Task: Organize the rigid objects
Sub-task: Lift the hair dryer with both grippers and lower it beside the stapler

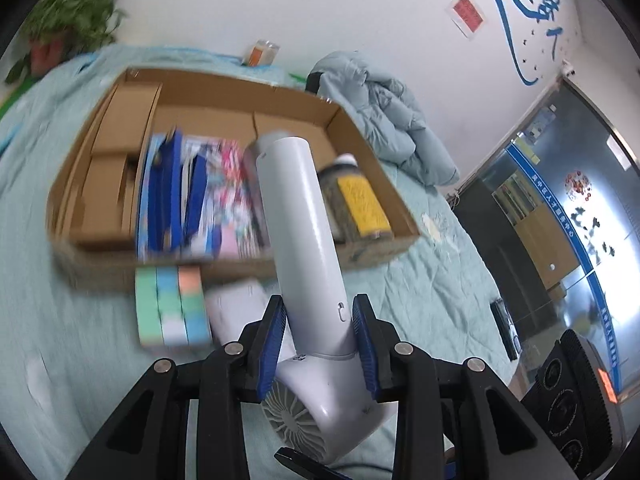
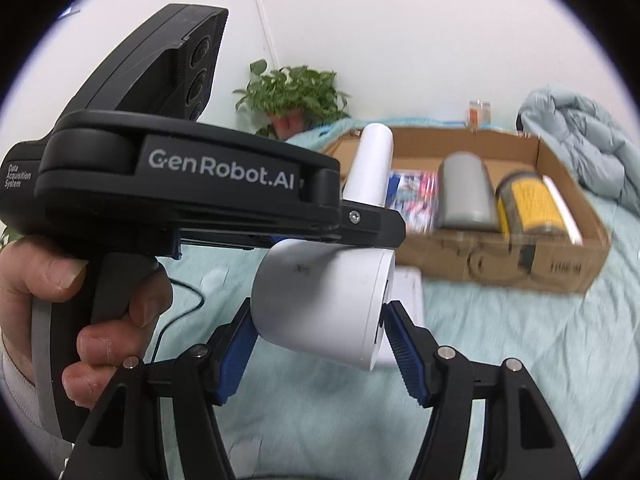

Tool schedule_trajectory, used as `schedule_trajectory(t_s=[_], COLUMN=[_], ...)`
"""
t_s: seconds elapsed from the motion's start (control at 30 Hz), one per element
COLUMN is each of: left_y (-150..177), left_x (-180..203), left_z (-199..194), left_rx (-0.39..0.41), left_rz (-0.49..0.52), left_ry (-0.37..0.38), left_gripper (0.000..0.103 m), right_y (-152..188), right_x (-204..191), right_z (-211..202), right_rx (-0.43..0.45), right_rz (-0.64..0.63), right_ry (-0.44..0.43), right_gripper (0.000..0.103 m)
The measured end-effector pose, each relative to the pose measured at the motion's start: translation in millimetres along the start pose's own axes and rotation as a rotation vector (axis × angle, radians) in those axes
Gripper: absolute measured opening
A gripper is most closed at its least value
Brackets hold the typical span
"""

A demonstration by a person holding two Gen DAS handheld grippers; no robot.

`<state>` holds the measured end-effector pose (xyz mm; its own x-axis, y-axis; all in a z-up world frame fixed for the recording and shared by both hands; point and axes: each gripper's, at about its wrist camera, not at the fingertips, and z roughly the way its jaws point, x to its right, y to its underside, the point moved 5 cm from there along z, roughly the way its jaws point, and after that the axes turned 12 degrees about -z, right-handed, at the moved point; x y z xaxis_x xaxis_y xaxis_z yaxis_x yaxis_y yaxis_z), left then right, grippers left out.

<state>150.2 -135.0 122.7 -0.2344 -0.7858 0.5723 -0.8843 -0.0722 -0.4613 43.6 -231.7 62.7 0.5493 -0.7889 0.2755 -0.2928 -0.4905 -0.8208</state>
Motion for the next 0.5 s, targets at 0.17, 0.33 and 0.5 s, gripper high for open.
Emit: schedule_trajectory(t_s=[0.17,0.33,0.5], left_y=[-70.8,-123.7,-143.2], left_x=[-0.3,-20.9,-61.5], left_z=[23.3,62.7,110.0], left_rx=[-0.034,-0.081,-0.165], left_rz=[0.007,-0.038,-0.122], left_ry=[0.018,0.013,-0.003], left_gripper=[0.032,0.032,0.033], right_y=[-39.6,-68.9,-69.8], right_x=[31.2,61.4,81.4], right_z=[21.8,59.3,103.4], right_rx=[-0.004,-0.069,-0.168], right_rz=[0.019,0.043,0.073], right_ry=[-0.003,-0.004,-0.002], right_gripper=[0.063,0.063,0.062])
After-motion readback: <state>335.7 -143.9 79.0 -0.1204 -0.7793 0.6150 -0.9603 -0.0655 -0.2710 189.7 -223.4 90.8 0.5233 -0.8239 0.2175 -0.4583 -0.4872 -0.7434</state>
